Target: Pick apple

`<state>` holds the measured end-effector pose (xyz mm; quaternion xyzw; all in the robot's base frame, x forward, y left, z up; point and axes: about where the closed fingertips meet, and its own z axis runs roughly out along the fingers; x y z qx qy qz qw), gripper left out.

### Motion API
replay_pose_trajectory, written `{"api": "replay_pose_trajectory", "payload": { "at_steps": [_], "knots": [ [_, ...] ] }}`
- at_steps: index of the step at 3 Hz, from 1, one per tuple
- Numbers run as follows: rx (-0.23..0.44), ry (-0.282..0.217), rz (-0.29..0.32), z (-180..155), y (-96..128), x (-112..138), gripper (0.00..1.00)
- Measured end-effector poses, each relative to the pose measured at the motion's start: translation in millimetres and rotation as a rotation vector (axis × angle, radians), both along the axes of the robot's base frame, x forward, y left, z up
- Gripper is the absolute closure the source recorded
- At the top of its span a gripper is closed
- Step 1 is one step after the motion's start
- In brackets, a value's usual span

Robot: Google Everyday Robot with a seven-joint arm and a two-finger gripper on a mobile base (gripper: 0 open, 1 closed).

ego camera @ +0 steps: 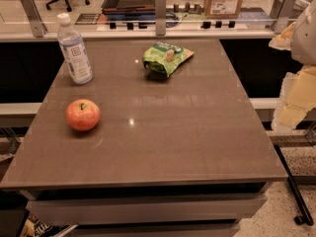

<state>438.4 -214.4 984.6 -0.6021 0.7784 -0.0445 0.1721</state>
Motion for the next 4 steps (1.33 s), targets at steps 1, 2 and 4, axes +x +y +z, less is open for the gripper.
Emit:
{"api": "replay_pose_trajectory", "payload": {
  "at_steps": [1, 2, 4],
  "knots": [
    [0.006, -0.008, 0.001, 2, 1, 0, 0.00],
    [0.085, -0.036, 0.047, -1, 20, 2, 0.00],
    [0.419, -0.103, 0.216, -40, 98, 14, 0.00]
  ]
}}
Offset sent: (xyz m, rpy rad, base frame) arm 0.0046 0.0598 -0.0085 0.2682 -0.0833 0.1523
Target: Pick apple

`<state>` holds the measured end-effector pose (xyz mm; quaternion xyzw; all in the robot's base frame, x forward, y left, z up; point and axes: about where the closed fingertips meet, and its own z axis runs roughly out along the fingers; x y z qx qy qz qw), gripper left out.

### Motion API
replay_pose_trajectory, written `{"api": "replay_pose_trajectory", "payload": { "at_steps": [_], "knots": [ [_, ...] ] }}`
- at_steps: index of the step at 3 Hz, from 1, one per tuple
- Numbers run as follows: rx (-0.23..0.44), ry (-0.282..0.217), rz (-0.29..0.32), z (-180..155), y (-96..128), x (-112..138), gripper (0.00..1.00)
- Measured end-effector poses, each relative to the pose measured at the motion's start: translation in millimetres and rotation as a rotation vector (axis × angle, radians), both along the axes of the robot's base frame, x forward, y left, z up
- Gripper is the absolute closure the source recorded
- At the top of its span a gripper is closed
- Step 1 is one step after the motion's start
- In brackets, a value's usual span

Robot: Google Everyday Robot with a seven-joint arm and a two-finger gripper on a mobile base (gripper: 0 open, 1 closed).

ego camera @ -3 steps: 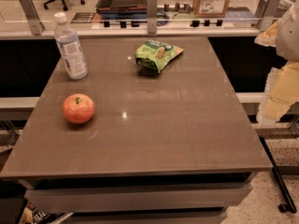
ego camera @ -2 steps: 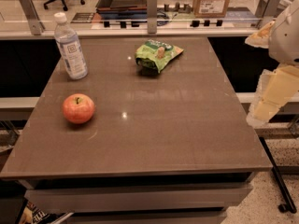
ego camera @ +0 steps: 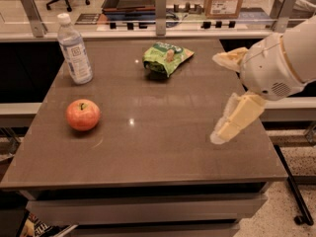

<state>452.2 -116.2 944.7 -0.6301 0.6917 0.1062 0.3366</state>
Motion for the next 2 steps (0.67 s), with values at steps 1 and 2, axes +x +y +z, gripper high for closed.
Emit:
{"api": "replay_pose_trajectory", "payload": {
  "at_steps": [1, 2],
  "knots": [
    [0.171, -0.008, 0.063, -13, 44, 1, 0.00],
    [0.307, 0.020, 0.130, -19, 91, -4, 0.00]
  ]
}}
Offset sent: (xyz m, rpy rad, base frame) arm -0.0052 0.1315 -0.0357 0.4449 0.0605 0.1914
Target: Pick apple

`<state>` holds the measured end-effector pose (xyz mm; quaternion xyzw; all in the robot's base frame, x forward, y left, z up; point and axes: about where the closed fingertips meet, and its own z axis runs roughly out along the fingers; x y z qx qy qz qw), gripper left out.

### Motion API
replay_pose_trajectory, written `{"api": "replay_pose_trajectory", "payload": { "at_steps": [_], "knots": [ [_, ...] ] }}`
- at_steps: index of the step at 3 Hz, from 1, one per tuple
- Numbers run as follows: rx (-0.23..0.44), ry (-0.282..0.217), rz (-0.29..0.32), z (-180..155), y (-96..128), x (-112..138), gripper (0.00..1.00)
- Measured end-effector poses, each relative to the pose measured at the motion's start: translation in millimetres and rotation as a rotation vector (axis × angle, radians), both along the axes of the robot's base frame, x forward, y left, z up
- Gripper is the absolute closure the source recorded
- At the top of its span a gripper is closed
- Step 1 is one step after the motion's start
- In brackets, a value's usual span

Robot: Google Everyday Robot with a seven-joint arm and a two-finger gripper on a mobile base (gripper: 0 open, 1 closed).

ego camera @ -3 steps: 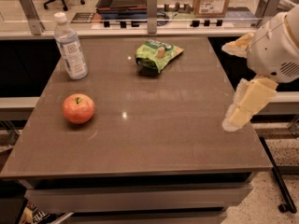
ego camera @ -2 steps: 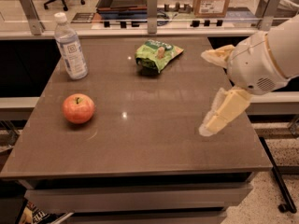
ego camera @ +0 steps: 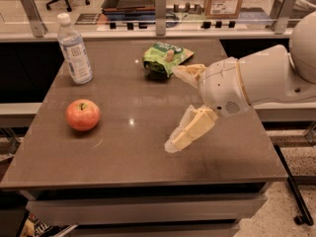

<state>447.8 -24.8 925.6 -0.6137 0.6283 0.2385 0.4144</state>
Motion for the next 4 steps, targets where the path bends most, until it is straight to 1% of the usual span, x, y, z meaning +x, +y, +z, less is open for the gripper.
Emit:
{"api": "replay_pose_trajectory", "payload": {
  "at_steps": [1, 2, 3, 4],
  "knots": [
    [0.000, 0.000, 0.000, 0, 0, 0, 0.00],
    [0.031, 0.002, -0.015, 3, -1, 16, 0.00],
    [0.094, 0.011, -0.019, 0, 12, 49, 0.00],
    [0.144, 0.036, -0.025, -11, 36, 81, 0.00]
  ]
}}
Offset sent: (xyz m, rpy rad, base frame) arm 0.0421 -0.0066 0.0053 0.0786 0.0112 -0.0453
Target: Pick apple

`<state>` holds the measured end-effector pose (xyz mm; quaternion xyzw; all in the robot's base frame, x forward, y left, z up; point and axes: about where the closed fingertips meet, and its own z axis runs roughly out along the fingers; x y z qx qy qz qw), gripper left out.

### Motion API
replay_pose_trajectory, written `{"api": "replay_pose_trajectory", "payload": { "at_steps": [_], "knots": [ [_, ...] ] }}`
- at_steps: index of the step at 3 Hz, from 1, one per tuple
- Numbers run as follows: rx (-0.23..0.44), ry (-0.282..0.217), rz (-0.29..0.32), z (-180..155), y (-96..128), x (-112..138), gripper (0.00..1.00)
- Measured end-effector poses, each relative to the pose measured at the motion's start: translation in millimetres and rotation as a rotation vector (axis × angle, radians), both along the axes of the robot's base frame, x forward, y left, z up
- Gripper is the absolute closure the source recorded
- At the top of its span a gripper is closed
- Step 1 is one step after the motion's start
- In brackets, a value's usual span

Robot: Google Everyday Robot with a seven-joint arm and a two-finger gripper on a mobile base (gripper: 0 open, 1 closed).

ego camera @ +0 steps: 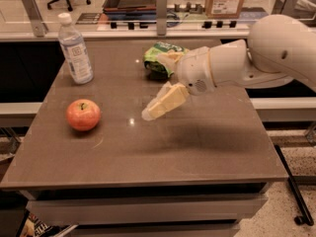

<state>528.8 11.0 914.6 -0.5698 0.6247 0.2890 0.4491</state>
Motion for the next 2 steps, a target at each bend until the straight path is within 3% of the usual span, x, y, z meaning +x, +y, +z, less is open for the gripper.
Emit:
{"api": "replay_pose_trajectory", "payload": {
  "at_steps": [2],
  "knots": [
    [0.074, -0.012, -0.037, -15, 53, 30, 0.00]
  ]
}}
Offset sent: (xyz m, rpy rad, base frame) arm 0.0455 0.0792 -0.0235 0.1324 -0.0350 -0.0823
